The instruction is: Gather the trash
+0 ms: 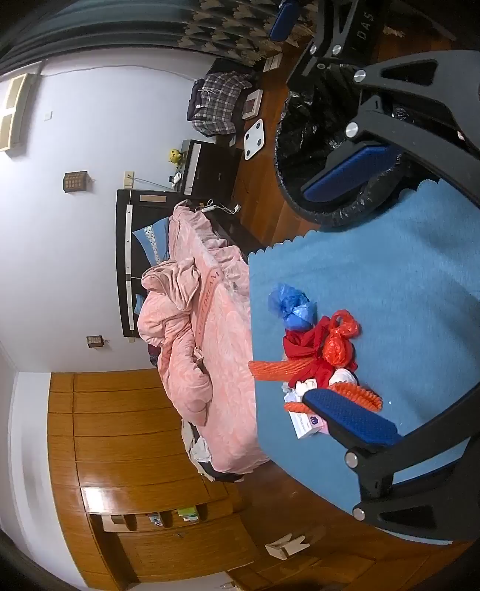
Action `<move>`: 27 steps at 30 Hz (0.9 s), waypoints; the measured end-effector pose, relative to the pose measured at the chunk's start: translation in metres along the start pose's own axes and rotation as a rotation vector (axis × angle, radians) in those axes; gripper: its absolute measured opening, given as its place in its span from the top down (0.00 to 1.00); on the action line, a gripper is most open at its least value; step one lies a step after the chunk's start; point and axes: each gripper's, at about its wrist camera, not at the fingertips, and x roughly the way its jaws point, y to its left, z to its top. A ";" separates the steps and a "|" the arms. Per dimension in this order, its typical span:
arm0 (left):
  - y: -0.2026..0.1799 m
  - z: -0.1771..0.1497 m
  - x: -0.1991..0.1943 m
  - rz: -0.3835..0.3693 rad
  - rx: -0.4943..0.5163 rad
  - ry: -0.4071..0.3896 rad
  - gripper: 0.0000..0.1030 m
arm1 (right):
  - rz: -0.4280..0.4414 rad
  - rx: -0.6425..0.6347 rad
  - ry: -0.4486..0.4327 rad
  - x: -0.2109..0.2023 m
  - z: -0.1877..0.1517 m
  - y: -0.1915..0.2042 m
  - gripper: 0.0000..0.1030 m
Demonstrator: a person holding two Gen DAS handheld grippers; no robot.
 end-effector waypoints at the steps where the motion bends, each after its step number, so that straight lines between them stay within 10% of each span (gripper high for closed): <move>1: 0.000 0.000 0.000 -0.003 -0.003 0.001 0.05 | 0.000 0.000 0.001 0.000 0.000 0.000 0.06; 27: 0.000 0.000 0.000 -0.001 -0.003 -0.007 0.05 | 0.002 0.003 -0.001 0.001 0.000 0.000 0.06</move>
